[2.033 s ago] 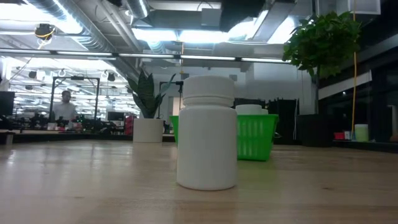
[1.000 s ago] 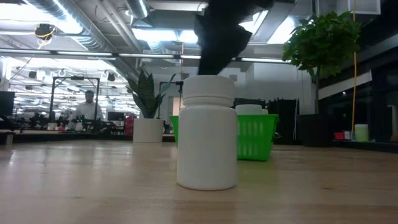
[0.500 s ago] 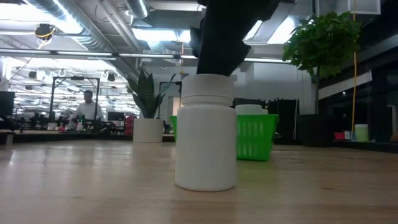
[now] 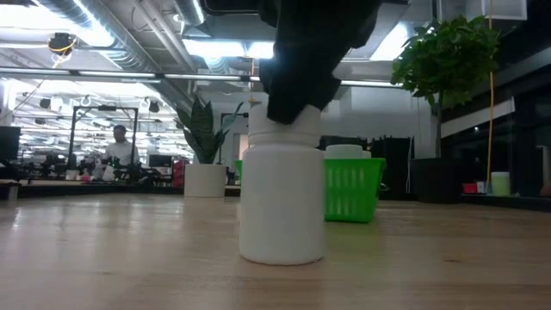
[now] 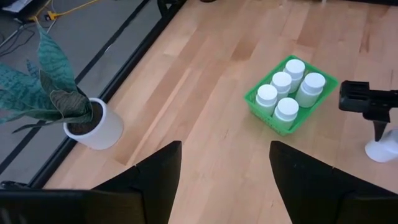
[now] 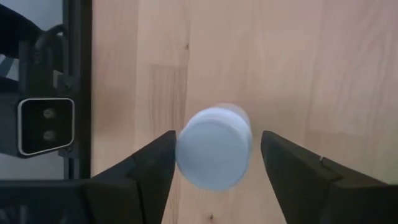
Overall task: Pick and place pill bottles into a basket
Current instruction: Put the white pill bottle into the green bin
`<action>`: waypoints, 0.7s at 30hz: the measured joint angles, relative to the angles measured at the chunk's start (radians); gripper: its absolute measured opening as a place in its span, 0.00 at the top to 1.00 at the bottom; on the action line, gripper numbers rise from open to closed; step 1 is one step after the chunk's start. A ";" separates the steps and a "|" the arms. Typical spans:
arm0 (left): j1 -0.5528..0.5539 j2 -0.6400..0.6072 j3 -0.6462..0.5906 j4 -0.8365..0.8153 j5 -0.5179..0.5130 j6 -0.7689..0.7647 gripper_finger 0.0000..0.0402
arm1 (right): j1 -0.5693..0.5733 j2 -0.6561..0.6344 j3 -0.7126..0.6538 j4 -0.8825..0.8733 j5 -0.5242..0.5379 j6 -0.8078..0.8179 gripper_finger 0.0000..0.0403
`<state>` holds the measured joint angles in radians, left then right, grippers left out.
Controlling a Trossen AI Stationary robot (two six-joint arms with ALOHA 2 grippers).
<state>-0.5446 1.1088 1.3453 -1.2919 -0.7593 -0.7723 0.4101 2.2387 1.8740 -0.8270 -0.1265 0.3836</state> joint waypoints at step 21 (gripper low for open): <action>0.000 0.000 0.000 -0.015 0.005 0.011 0.41 | -0.013 -0.002 0.000 -0.001 0.009 0.004 0.62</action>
<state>-0.5446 1.1088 1.3455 -1.3074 -0.7540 -0.7612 0.3973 2.2372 1.8744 -0.8284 -0.1177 0.3878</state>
